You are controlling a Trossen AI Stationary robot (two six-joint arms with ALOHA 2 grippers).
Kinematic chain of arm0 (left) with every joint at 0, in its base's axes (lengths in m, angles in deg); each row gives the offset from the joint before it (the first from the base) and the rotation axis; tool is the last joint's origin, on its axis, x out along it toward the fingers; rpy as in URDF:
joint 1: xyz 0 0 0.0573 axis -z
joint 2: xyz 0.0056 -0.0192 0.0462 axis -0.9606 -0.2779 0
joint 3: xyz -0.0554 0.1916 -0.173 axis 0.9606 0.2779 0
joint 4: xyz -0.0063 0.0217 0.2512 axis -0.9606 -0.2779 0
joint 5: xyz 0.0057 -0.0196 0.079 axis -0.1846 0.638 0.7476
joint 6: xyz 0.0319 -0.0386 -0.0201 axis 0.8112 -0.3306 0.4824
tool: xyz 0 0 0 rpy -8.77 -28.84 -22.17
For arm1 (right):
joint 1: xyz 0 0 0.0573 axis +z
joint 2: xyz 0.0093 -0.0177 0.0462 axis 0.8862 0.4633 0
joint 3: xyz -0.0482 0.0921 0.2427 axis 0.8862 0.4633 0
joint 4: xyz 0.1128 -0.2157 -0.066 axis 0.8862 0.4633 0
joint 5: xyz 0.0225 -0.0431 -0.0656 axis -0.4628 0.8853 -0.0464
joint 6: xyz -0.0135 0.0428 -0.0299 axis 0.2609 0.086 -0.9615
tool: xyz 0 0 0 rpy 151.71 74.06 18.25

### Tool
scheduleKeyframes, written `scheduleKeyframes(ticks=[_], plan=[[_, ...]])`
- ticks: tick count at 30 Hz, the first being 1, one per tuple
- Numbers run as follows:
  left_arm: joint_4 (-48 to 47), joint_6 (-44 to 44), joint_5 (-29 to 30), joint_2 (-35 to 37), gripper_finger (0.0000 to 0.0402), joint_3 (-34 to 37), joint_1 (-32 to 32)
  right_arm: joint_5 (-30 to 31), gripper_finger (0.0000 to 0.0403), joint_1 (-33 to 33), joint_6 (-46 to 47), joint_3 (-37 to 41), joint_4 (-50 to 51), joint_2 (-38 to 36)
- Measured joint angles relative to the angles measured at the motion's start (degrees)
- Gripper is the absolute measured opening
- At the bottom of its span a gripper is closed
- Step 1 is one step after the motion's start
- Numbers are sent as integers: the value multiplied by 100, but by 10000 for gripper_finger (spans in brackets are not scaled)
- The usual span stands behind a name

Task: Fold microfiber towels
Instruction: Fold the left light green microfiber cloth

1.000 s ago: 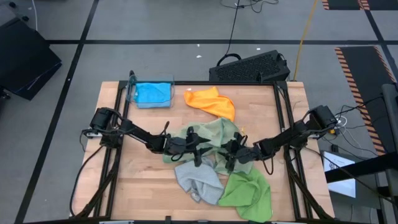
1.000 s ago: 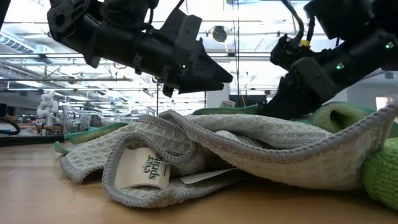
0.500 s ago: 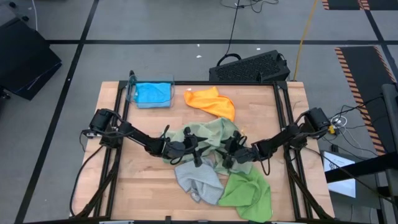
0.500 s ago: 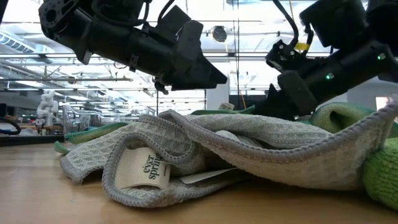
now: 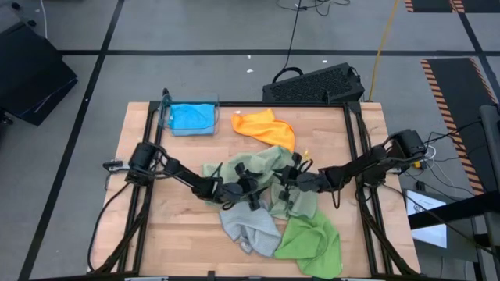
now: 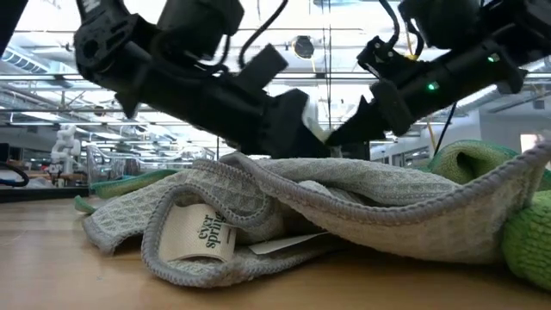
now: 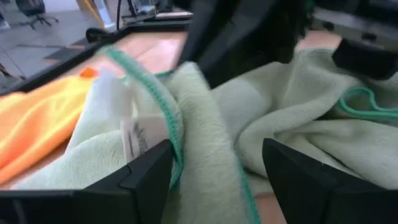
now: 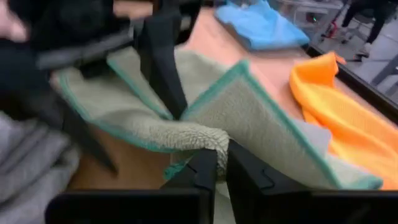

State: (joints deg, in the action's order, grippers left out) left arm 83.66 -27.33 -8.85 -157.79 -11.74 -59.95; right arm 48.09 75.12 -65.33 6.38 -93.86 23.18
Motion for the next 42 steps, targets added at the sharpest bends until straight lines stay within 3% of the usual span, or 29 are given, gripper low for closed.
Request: scheduleKeyframes(ticks=[3, 5, 8, 12, 14, 22, 26, 35, 42], plan=[[-483, -20, 244, -31, 248, -225, -44, -316, 26, -172, -143, 2, 264, -270], [-890, -152, 621, -24, 223, -296, -51, -626, 24, -260, -222, 0, 542, -503], [-1206, -217, 750, 66, 155, -300, -55, -1008, 23, -362, -231, 1, 1002, -827], [-1164, -297, 327, 71, 46, -307, -79, -1165, 29, -416, -212, 2, 1628, -1197], [-1086, -375, 131, 69, 14, -305, -126, -1163, 37, -416, -124, 2, 1944, -1339], [-1117, -637, -16, 74, 16, -308, -310, -1134, 132, -160, 894, 0, 3102, -1539], [-1162, -729, -179, 74, 7, -306, -444, -827, 164, 64, 1638, -1, 3517, -1538], [-1199, -814, -210, 74, 7, -306, -494, -591, 171, 432, 2556, 2, 3214, -1233], [-1224, -918, -210, 74, 18, -304, -478, -516, 171, 272, 2541, 2, 2022, -432]])
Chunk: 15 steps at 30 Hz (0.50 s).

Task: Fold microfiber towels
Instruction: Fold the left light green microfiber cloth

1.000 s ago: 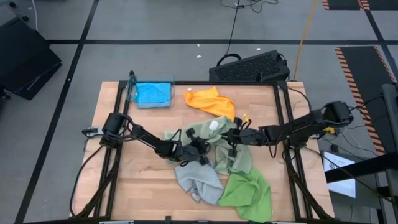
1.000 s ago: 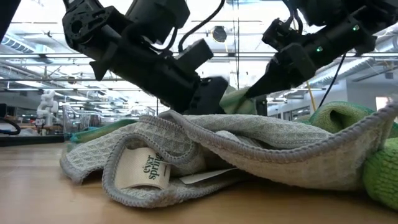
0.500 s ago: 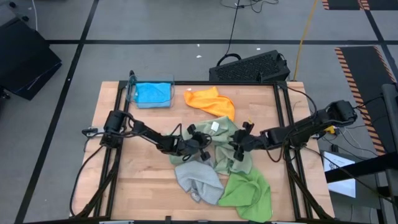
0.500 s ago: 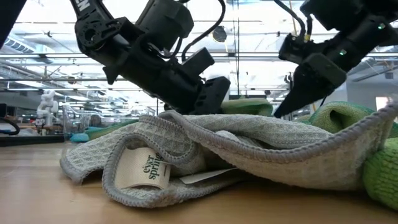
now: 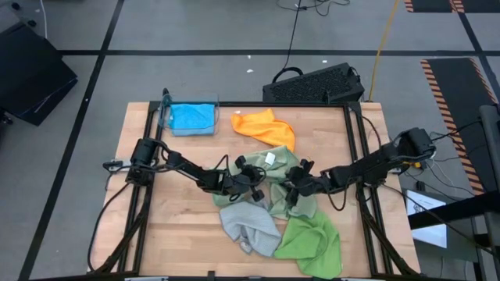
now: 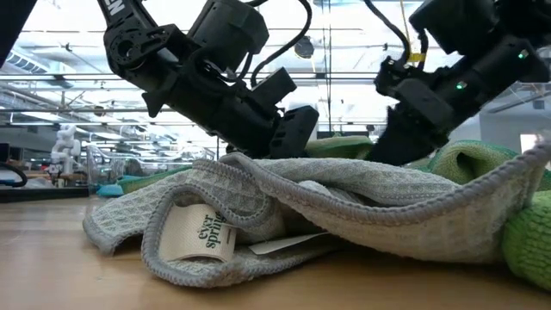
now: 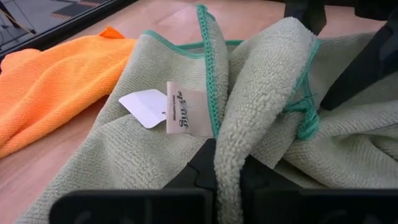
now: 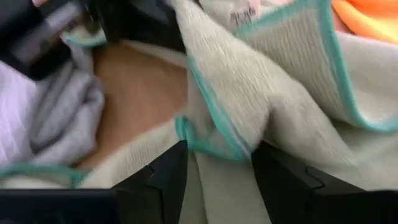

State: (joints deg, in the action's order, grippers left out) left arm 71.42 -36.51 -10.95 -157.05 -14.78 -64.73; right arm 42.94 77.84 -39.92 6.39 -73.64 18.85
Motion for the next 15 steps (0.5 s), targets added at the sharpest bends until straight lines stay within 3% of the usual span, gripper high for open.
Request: scheduleKeyframes(ticks=[5, 8, 15], plan=[[-15, 2, -12, 0, 5, 0, 10, 30, 170, -65, 6, 0, -109, 138], [-15, 2, -50, 0, 12, 0, 10, 244, 149, -76, -91, 0, -78, 139], [-26, 128, -102, 0, 5, 0, 51, 322, 13, -113, -514, 0, 152, 35]])
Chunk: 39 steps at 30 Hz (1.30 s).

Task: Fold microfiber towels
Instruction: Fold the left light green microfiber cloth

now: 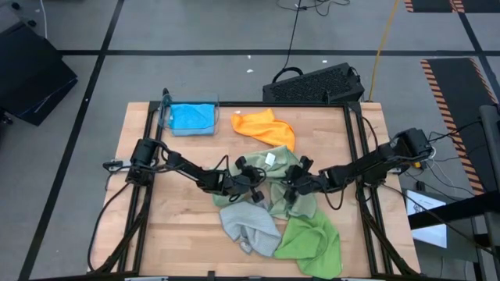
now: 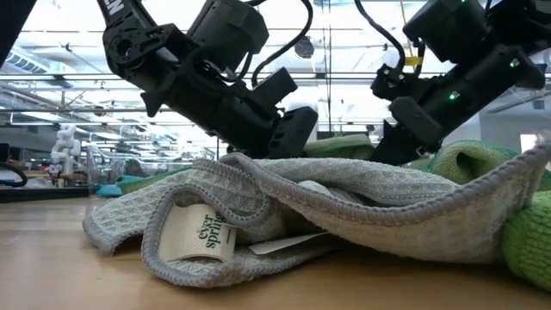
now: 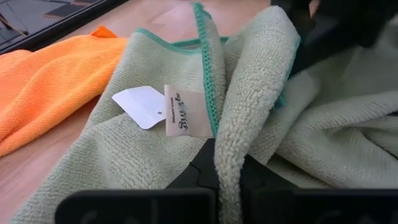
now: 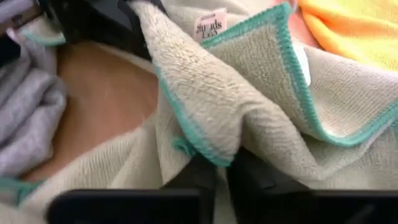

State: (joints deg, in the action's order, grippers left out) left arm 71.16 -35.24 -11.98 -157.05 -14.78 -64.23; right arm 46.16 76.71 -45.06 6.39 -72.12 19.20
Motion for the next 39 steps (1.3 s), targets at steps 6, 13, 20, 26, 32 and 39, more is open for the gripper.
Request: scheduleKeyframes(ticks=[6, 13, 20, 26, 32, 39], plan=[[-1, 72, -3, 0, 17, 0, 95, -24, 5, -11, -330, 4, 1309, -764], [15, 168, -262, 0, 11, 0, 110, 351, 5, -11, -1452, 4, 1892, -1654], [-8, -1, -391, 0, 30, 2, 104, 167, 27, 41, -2722, 2, 2208, -1914], [-134, -106, -615, 0, 41, 2, 103, 115, 111, 83, -2591, 2, 2843, -1923], [-176, -230, -800, 0, 79, 4, 99, -428, 183, 81, -1804, 2, 2897, -1932], [-170, -296, -798, 0, 107, 4, 85, -811, 201, 79, -1792, 254, 2456, -1921]])
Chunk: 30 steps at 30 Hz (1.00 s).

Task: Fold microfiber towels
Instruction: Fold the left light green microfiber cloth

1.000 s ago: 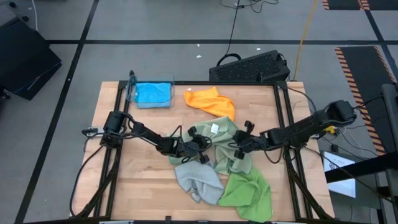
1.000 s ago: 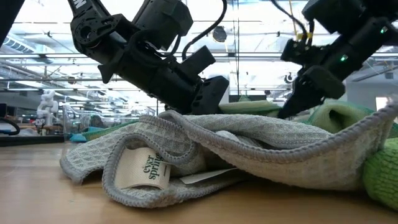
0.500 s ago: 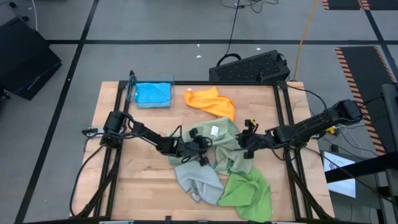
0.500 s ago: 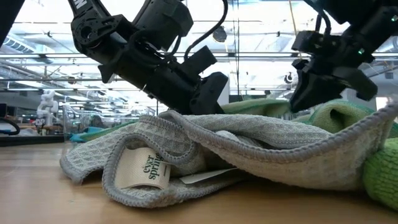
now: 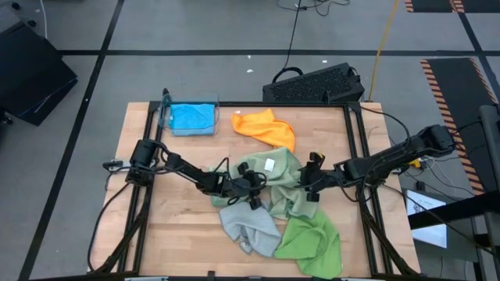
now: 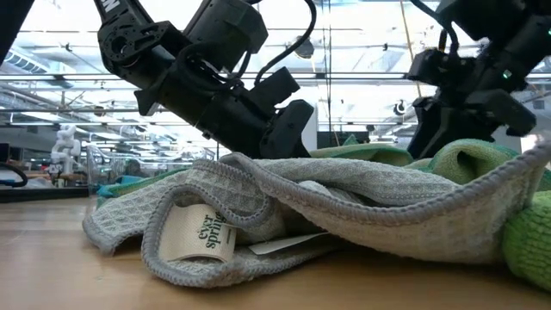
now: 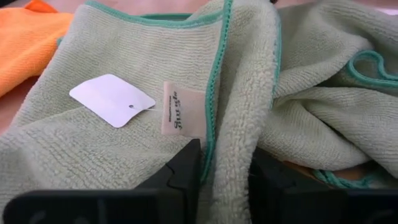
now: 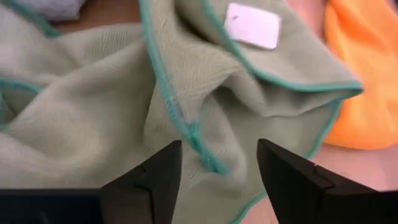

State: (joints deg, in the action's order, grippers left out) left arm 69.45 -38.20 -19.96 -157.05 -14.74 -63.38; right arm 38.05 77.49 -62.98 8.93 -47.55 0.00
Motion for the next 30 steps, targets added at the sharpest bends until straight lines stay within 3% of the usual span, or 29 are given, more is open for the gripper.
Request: scheduleKeyframes(ticks=[3, 7, 15, 20, 24, 30], plan=[[0, 0, 0, 0, 108, 0, -13, -338, 194, -31, -110, 290, -753, 0], [3, 2, 2, 0, 108, 0, -13, -217, 162, -69, -136, 576, -1481, 2], [50, 247, -142, 0, 108, -17, 13, -8, 11, -349, -879, 647, -1495, -2], [41, 324, -133, 0, 108, -70, 91, 1080, 16, -339, -2044, 481, -1565, -9], [37, 39, -89, 0, 108, -72, 76, 1062, 8, -329, -2941, 443, -1836, -11], [120, -84, -231, 38, 109, -72, 94, 1058, 17, -142, -2925, 441, -1797, -11]])
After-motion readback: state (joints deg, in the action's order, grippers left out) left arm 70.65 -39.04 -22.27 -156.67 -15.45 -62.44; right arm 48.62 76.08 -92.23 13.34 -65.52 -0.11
